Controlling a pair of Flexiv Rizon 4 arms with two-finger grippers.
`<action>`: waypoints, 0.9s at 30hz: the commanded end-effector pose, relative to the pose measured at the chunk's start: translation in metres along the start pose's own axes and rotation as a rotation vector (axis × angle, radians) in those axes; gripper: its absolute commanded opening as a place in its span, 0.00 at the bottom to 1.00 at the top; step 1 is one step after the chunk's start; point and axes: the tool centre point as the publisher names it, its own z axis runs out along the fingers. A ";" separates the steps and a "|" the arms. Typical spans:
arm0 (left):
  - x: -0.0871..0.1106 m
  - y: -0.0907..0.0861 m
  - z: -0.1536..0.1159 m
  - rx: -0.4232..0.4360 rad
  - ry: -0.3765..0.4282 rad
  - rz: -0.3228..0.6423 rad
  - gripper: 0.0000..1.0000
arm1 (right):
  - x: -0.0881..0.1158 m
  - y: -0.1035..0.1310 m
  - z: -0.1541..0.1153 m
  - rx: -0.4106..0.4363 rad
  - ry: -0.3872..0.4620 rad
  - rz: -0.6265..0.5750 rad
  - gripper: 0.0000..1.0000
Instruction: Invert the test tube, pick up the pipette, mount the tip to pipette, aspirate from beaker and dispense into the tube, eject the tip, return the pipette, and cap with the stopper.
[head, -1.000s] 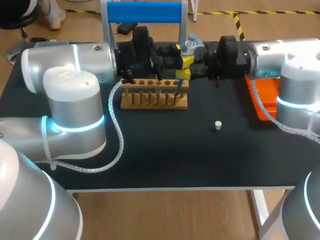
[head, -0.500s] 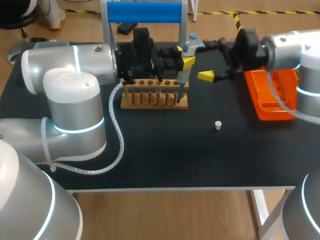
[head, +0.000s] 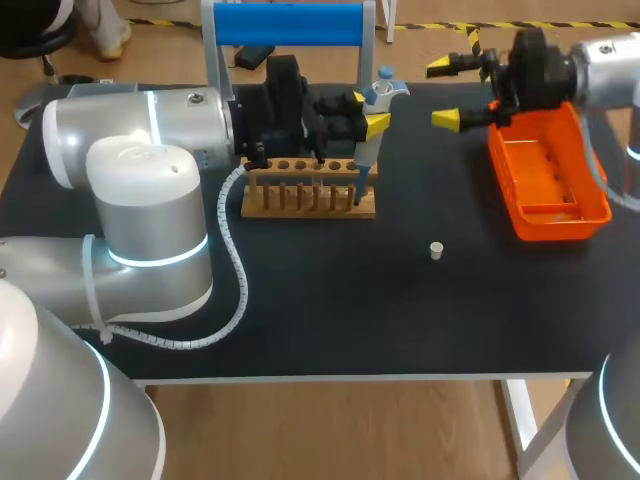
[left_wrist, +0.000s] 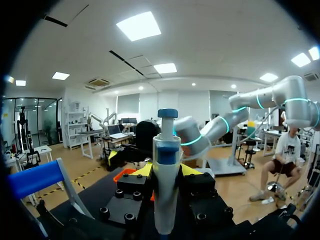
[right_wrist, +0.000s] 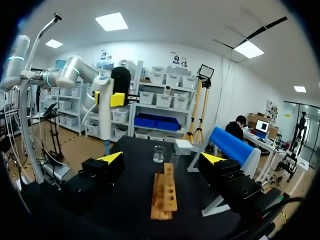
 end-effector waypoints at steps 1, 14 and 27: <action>0.001 0.002 0.001 0.007 -0.005 0.002 0.00 | -0.034 -0.001 0.015 0.049 -0.022 0.003 1.00; 0.001 0.002 0.001 0.007 -0.005 0.002 0.00 | -0.103 -0.004 0.054 0.162 -0.118 0.009 1.00; 0.001 0.002 0.001 0.007 -0.005 0.002 0.00 | -0.124 -0.020 0.077 0.221 -0.145 0.037 1.00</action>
